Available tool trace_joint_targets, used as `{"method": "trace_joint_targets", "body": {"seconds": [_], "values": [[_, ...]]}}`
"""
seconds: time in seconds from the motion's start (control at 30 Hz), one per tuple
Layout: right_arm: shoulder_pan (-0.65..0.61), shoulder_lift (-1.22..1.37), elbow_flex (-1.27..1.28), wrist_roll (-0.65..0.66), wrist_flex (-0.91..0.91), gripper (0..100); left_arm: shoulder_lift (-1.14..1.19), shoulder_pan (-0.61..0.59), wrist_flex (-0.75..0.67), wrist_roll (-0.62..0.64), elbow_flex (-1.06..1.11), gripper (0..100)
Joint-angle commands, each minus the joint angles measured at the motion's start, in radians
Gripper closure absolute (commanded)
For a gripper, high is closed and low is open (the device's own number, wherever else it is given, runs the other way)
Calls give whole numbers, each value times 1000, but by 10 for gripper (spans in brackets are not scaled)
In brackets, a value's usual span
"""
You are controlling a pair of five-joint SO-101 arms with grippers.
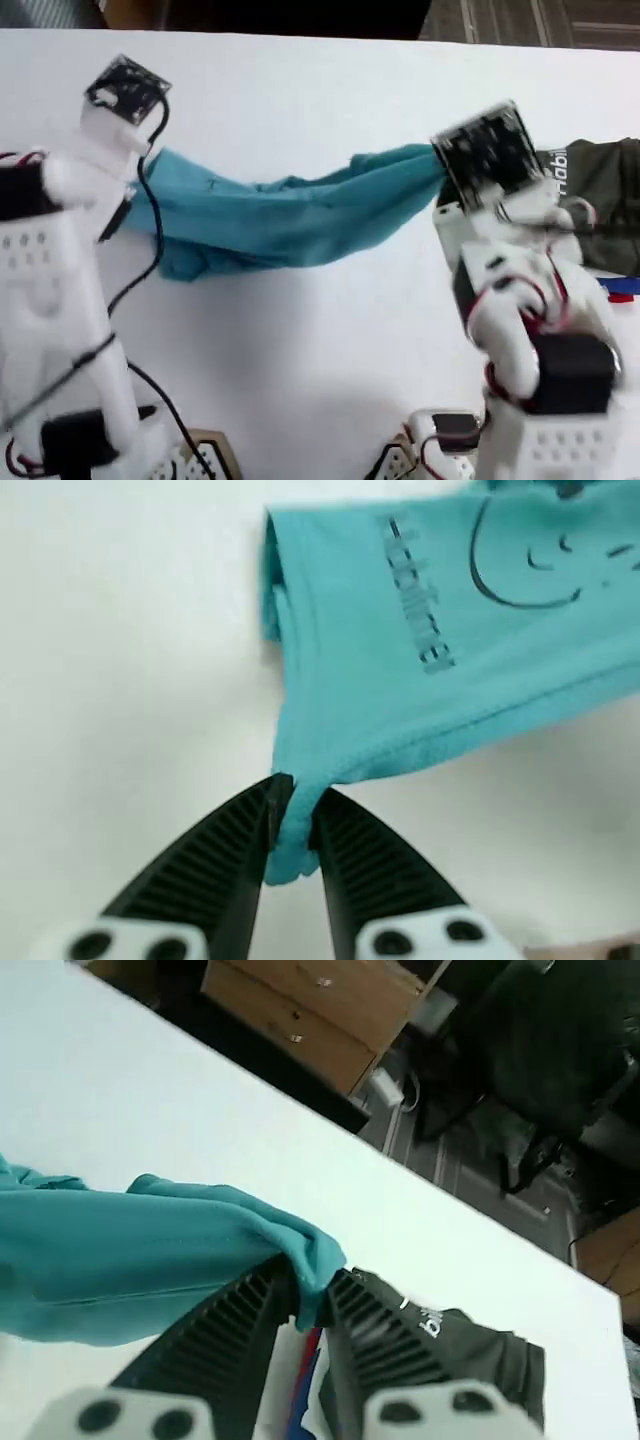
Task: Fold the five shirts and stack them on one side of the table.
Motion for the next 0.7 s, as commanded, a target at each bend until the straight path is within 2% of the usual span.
{"method": "trace_joint_targets", "body": {"seconds": [0.0,0.1,0.23,0.5,0.67], "values": [[70,-39,-74,9,-28,978,-163,28,21,11,-54,976],[139,-44,-94,18,-71,978,-288,77,21,9,-53,976],[183,-38,-132,97,-142,978,-377,100,5,11,2,976],[278,-39,-190,186,-268,978,-390,100,-218,12,260,976],[321,-42,-196,315,-403,978,-397,101,-221,14,243,976]]}}
